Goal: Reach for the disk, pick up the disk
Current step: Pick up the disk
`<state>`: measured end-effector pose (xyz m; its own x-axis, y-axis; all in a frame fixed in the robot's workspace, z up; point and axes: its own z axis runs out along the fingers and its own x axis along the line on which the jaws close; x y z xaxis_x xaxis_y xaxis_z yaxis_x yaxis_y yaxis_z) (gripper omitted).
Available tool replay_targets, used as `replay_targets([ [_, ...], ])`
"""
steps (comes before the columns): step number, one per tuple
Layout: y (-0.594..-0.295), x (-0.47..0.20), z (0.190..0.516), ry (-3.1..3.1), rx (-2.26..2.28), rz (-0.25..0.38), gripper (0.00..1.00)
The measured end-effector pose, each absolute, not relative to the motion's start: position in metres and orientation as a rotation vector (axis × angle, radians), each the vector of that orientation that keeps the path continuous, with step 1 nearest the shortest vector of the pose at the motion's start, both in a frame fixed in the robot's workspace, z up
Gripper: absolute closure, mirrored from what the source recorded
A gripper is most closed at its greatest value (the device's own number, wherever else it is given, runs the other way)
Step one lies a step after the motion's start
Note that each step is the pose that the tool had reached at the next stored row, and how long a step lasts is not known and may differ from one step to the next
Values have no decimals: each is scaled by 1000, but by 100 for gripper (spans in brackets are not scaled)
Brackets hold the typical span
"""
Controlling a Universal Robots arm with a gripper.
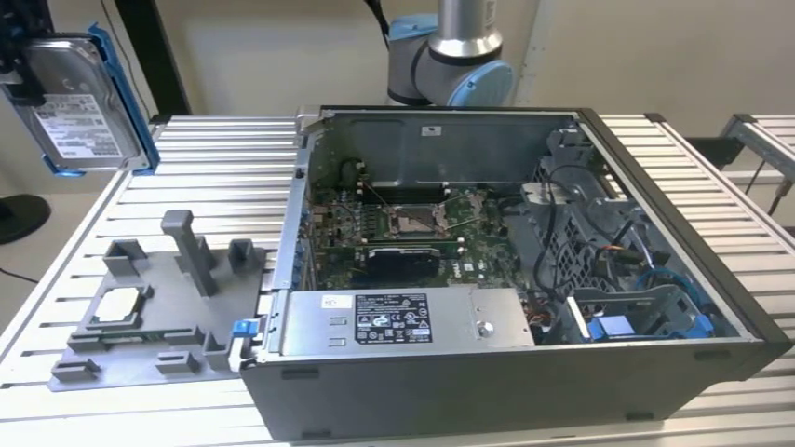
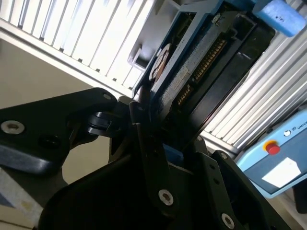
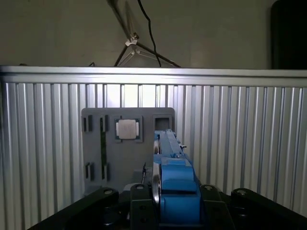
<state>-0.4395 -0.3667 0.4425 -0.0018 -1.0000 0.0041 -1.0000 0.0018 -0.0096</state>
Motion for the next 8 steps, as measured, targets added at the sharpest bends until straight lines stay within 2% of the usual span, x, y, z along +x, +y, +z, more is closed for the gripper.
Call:
replay_targets([
  [8, -366, -440, 454, 2222, -2217, -17, 100],
])
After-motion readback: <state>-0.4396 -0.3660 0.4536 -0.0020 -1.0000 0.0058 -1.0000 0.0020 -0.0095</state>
